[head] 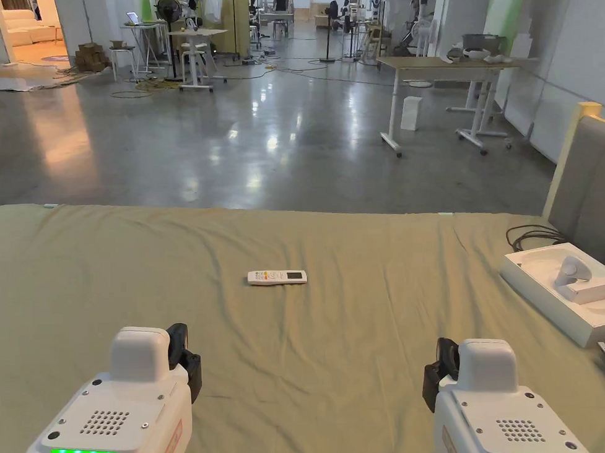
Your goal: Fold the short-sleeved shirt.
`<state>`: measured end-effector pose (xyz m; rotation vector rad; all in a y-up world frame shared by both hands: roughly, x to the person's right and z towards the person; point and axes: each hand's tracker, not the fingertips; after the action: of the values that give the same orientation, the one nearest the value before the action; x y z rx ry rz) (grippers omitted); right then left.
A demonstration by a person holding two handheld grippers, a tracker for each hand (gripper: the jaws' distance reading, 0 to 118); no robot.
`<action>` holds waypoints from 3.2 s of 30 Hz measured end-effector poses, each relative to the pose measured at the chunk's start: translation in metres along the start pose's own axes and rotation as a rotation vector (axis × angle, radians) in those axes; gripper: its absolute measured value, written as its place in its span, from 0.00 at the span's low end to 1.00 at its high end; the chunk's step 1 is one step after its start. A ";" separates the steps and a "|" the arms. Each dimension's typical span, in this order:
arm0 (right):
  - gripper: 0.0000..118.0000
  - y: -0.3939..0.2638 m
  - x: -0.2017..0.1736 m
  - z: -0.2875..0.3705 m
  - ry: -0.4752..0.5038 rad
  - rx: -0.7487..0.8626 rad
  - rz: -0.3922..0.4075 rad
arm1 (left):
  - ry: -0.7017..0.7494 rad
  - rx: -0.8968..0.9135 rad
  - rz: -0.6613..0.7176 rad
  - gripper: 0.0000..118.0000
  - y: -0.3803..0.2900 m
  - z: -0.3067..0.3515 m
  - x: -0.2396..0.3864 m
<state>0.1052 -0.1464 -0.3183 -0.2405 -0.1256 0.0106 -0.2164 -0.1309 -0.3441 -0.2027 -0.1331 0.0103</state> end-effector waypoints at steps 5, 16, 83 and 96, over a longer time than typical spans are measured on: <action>0.21 -0.001 0.000 -0.002 -0.020 -0.009 0.005 | -0.001 -0.023 -0.013 0.35 0.002 -0.004 0.003; 0.86 0.000 0.002 0.000 -0.020 0.021 0.010 | -0.003 0.017 0.050 0.57 0.004 -0.002 -0.002; 0.98 0.043 -0.007 -0.017 -0.043 -0.209 -0.184 | -0.109 0.001 0.117 0.57 0.004 -0.009 -0.024; 0.98 0.033 0.005 -0.020 0.024 -0.180 -0.253 | -0.102 0.009 0.116 0.57 0.005 -0.009 -0.026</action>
<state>0.1128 -0.1188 -0.3444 -0.4028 -0.1322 -0.2557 -0.2413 -0.1281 -0.3575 -0.2011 -0.2229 0.1368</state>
